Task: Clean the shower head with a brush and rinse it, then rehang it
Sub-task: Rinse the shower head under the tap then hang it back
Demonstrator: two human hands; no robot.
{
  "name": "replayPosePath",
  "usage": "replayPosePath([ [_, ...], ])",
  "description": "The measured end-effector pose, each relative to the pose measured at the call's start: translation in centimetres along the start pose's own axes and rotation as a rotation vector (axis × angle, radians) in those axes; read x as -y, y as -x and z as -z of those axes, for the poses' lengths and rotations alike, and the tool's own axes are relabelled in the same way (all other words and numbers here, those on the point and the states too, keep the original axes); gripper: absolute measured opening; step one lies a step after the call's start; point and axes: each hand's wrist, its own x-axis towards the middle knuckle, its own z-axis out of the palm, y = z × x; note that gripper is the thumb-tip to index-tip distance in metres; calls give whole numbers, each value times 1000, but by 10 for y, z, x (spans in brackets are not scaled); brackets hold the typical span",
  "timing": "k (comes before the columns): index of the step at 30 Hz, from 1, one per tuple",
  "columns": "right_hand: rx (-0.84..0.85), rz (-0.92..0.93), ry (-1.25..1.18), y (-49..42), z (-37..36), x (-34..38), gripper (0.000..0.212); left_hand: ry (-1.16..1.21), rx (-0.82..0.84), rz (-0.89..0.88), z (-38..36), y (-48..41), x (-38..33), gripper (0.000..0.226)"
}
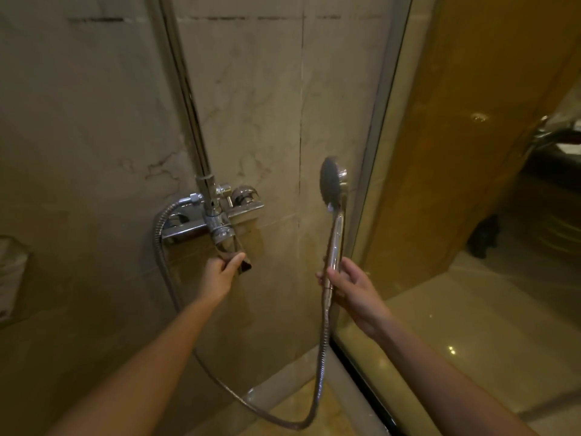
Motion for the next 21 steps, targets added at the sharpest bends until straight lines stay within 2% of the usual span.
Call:
replayPosePath([
  [1, 17, -9, 20, 2, -1, 10, 72, -9, -14, 12, 0, 2, -3, 24],
  [2, 40, -7, 34, 4, -1, 19, 75, -19, -32, 22, 0, 4, -6, 25],
  [6, 98, 34, 114, 13, -2, 52, 36, -79, 37, 63, 3, 7, -13, 32],
  [9, 121, 77, 160, 18, -2, 74, 36, -156, 148, 135, 13, 4, -22, 37],
  [12, 116, 100, 134, 15, -6, 93, 45, -310, 367, 202, 33, 8, -41, 22],
  [14, 75, 128, 73, 9, -14, 105, 47, -532, 607, 212, 54, 9, -54, 28],
  [16, 35, 174, 33, 2, -27, 120, 50, -629, 795, 178, 80, 7, -75, 28],
  [17, 29, 193, 18, -2, -34, 128, 50, -609, 804, 115, 93, 5, -88, 24],
  [18, 32, 206, -5, -6, -42, 138, 49, -569, 740, 1, 107, 3, -105, 20],
  [19, 43, 210, -35, -10, -49, 149, 46, -537, 601, -156, 121, 2, -123, 16],
  [21, 61, 209, -89, -19, -62, 172, 39, -480, 198, -470, 147, -1, -161, 13],
])
